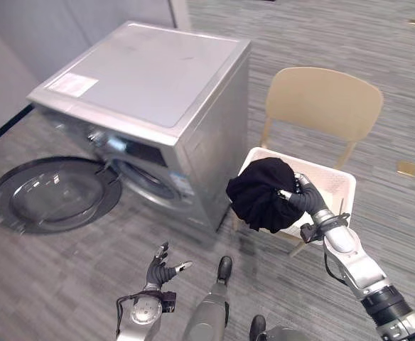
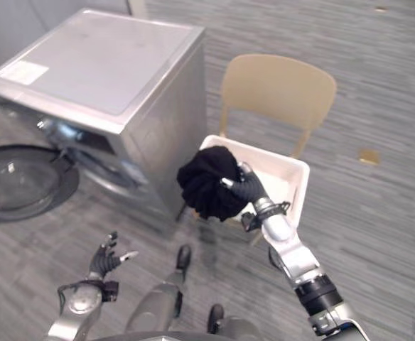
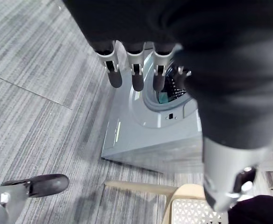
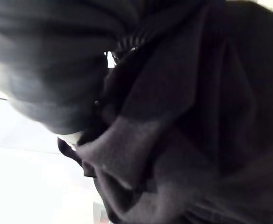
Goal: Grab the laundry basket,head to the washer,open it,put in the laundry and shut it.
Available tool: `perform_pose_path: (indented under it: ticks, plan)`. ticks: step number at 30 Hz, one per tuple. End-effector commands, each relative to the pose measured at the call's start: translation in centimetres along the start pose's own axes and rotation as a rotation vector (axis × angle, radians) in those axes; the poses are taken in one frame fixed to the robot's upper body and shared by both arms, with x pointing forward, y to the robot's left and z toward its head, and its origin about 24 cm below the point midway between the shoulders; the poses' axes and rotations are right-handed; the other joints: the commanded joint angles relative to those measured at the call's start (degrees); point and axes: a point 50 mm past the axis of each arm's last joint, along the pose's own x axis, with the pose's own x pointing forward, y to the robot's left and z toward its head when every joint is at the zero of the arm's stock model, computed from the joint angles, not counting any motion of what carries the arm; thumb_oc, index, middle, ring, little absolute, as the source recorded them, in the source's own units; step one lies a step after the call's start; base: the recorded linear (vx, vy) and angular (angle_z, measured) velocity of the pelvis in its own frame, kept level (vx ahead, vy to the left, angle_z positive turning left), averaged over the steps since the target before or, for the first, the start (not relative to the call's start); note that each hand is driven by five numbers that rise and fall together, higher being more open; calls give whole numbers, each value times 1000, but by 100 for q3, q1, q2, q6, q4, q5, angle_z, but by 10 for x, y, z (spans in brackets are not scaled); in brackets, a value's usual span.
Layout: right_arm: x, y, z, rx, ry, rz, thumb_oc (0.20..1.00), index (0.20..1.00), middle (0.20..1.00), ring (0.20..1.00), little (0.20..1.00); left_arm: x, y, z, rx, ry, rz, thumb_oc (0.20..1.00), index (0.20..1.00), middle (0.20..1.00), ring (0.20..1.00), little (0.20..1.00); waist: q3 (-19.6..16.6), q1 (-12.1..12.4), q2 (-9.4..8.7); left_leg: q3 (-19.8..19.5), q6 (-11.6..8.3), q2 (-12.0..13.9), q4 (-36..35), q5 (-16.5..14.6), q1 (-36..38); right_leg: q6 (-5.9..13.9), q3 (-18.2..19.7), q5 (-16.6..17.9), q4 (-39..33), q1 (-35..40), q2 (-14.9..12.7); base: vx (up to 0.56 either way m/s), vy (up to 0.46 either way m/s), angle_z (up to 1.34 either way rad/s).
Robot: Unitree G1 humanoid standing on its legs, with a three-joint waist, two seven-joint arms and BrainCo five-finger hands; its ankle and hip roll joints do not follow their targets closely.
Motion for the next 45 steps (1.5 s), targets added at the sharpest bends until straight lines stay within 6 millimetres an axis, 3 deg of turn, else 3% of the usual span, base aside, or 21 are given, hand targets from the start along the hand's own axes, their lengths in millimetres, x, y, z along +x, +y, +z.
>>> perform_pose_path:
  ticks: [1, 4, 5, 9, 10, 11, 15, 16, 17, 18, 19, 20, 21, 26, 29, 32, 34, 35, 38, 39, 45]
  plan:
    - [13, -5, 53, 70, -268, -17, 200, 200, 200, 200, 200, 16, -6, 69, 125, -308, -77, 1000, 1000, 1000, 1000, 1000, -18, -296, -390, 240, 48, -91, 524, -214, 463, 1066, -14, 27, -881, 383, -423, -172, 45, 84]
    - [12, -3, 53, 79, -267, -7, 200, 200, 200, 200, 200, 17, -11, 76, 148, -338, -98, 1000, 1000, 1000, 1000, 1000, -88, -388, -409, 351, 53, -12, 560, -375, 669, 1065, -154, 66, -915, 347, -480, -48, 68, 108]
    - [15, 11, 53, 119, -264, 30, 200, 200, 200, 200, 200, 21, -31, 99, 240, -438, -153, 1000, 1000, 1000, 1000, 1000, -282, -641, -400, 554, 15, 135, 362, -618, 1316, 1148, -467, 227, -1066, 310, -609, -24, 147, 89]
    - [21, 19, 59, 160, -289, 46, 200, 200, 200, 200, 200, 24, -51, 120, 284, -525, -191, 1000, 1000, 1000, 1000, 1000, -483, -756, -366, 464, 6, 20, -410, -463, 1558, 1235, -619, 412, -1228, 359, -662, 41, 178, 66]
    - [28, 33, 61, 216, -284, 70, 200, 200, 200, 200, 200, 23, -62, 140, 277, -605, -208, 1000, 1000, 1000, 1000, 1000, -565, -753, -379, 420, 40, -44, -663, -435, 1700, 1276, -651, 451, -1253, 409, -701, 45, 162, 22]
    - [28, 33, 61, 216, -284, 71, 200, 200, 200, 200, 200, 23, -62, 140, 278, -605, -208, 1000, 1000, 1000, 1000, 1000, -565, -756, -381, 418, 41, -45, -663, -435, 1696, 1277, -653, 454, -1256, 407, -701, 17, 207, -19]
    - [38, 79, 70, 500, -255, 176, 200, 200, 200, 200, 200, 17, -88, 189, 210, -780, -226, 1000, 1000, 1000, 1000, 1000, -630, -707, -542, 551, 130, -89, -706, -484, 1780, 1402, -522, 533, -1092, 357, -808, -29, 123, -8]
    - [38, 85, 72, 533, -249, 192, 200, 200, 200, 200, 200, 17, -92, 192, 212, -789, -235, 940, 940, 940, 940, 940, -648, -711, -553, 570, 139, -90, -706, -495, 1803, 1420, -503, 545, -1076, 352, -821, -14, 71, -5]
    - [38, 85, 72, 533, -249, 192, 200, 200, 200, 200, 200, 17, -92, 192, 212, -790, -234, 752, 752, 752, 752, 752, -646, -707, -554, 574, 140, -91, -706, -496, 1805, 1421, -499, 544, -1074, 351, -822, -2, 19, -3]
    - [37, 91, 74, 564, -250, 216, 200, 200, 200, 200, 200, 17, -94, 193, 212, -793, -238, 200, 200, 200, 200, 200, -654, -703, -567, 592, 147, -95, -706, -499, 1818, 1429, -474, 550, -1069, 356, -827, -23, 12, -11]
    - [38, 98, 76, 606, -245, 249, 492, 492, 492, 492, 492, 18, -97, 194, 201, -791, -239, 200, 200, 200, 200, 200, -664, -696, -574, 618, 155, -92, -706, -493, 1837, 1440, -445, 569, -1052, 354, -837, -27, 14, -12]
    - [37, 101, 75, 617, -238, 262, 1000, 1000, 1000, 1000, 1000, 19, -97, 192, 195, -782, -236, 200, 200, 200, 200, 200, -676, -699, -573, 637, 155, -89, -706, -498, 1852, 1448, -424, 572, -1054, 361, -842, -25, 11, -14]
    - [37, 101, 75, 617, -237, 262, 1000, 1000, 1000, 1000, 1000, 19, -97, 192, 194, -782, -236, 200, 200, 200, 200, 200, -676, -697, -573, 640, 155, -89, -706, -499, 1854, 1448, -421, 573, -1055, 361, -842, -15, 0, -12]
    - [29, 92, 68, 504, -228, 279, 1000, 1000, 1000, 1000, 1000, 22, -76, 177, 180, -724, -174, 200, 200, 200, 200, 200, -747, -713, -530, 714, 141, -62, -706, -470, 1913, 1442, -365, 567, -1084, 442, -828, -10, -21, -13]
    - [22, 71, 53, 336, -204, 219, 1000, 1000, 1000, 1000, 1000, 22, -54, 162, 179, -672, -111, 200, 200, 200, 200, 200, -775, -728, -510, 715, 127, -50, -706, -448, 1938, 1436, -371, 555, -1111, 501, -816, -1, -32, -3]
    - [4, 34, 31, 69, -144, 115, 1000, 1000, 1000, 1000, 1000, 21, -25, 138, 180, -586, -31, 200, 200, 200, 200, 200, -793, -771, -478, 704, 119, -47, -706, -426, 1950, 1432, -384, 541, -1130, 544, -805, 8, -43, 0]
    - [-2, 26, 26, 17, -123, 92, 1000, 1000, 1000, 1000, 1000, 20, -19, 132, 181, -562, -15, 200, 200, 200, 200, 200, -803, -782, -465, 701, 116, -44, -706, -423, 1957, 1432, -398, 538, -1133, 557, -803, 4, -16, 0]
    - [-17, 10, 7, -73, -40, 47, 1000, 1000, 1000, 1000, 1000, 19, -4, 113, 183, -490, 26, 200, 200, 200, 200, 200, -794, -801, -446, 699, 110, -37, -706, -406, 1967, 1426, -401, 534, -1141, 575, -794, 2, -34, -2]
    - [-35, -2, -18, -132, 82, 9, 1000, 1000, 1000, 1000, 1000, 16, 8, 84, 136, -374, 61, 200, 200, 200, 200, 200, -780, -821, -419, 697, 110, -30, -706, -389, 1991, 1414, -388, 528, -1147, 595, -775, 0, -23, -1]
    - [-55, -9, -44, -144, 215, -21, 1000, 1000, 1000, 1000, 1000, 12, 20, 61, 104, -275, 95, 200, 200, 200, 200, 200, -745, -833, -393, 693, 107, -20, -706, -388, 2018, 1409, -377, 510, -1148, 620, -766, -10, -49, -2]
    - [-112, -17, -114, -100, 591, -109, 1000, 1000, 1000, 1000, 1000, -8, 45, -6, -24, -5, 177, 200, 200, 200, 200, 200, -680, -803, -342, 660, 101, 7, -706, -321, 2032, 1357, -402, 470, -1204, 673, -713, 1, -46, -1]
